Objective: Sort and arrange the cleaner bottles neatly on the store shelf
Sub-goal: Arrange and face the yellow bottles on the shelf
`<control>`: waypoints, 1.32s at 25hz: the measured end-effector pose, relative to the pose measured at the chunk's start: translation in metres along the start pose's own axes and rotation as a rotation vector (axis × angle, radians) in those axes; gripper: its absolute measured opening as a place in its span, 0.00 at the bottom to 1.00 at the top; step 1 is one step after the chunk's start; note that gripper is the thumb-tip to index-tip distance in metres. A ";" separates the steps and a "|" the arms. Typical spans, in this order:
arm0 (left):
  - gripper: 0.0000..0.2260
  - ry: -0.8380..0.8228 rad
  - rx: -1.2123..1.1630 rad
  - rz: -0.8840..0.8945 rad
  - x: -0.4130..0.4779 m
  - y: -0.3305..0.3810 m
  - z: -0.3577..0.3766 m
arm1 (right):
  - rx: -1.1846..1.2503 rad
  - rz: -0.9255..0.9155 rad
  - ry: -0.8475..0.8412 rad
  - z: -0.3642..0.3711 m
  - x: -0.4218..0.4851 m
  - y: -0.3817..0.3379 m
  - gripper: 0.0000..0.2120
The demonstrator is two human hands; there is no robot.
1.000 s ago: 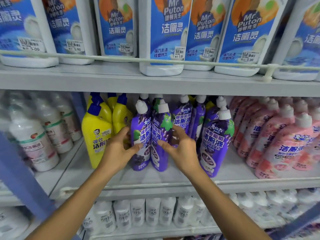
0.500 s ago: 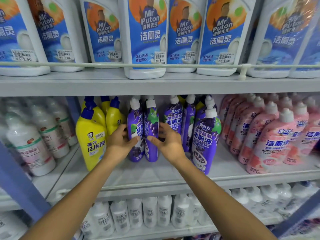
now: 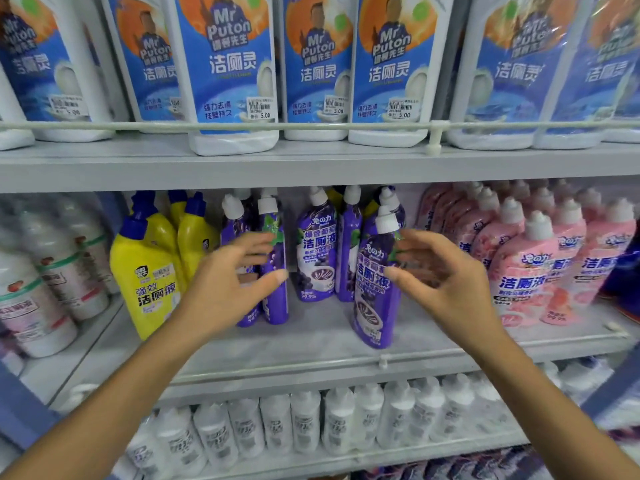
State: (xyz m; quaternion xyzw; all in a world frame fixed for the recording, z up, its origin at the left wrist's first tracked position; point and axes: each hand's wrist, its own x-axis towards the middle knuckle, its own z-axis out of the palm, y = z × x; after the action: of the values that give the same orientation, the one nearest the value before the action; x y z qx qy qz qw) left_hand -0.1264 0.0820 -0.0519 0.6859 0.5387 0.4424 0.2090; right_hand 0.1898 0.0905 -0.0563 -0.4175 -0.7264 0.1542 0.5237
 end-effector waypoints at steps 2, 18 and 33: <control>0.30 -0.052 -0.006 0.061 0.027 0.022 0.027 | -0.092 0.025 0.079 -0.007 0.007 0.013 0.31; 0.25 0.188 0.351 -0.114 0.108 0.011 0.116 | -0.136 0.141 -0.079 -0.036 0.024 0.070 0.27; 0.24 0.279 0.459 -0.117 0.002 -0.001 0.002 | 0.057 0.154 -0.027 0.100 0.035 0.034 0.21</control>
State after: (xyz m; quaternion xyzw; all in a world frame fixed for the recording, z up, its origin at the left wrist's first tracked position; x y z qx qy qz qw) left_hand -0.1246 0.0842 -0.0530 0.6154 0.6871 0.3863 -0.0031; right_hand 0.1124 0.1590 -0.0970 -0.4549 -0.6945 0.2204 0.5121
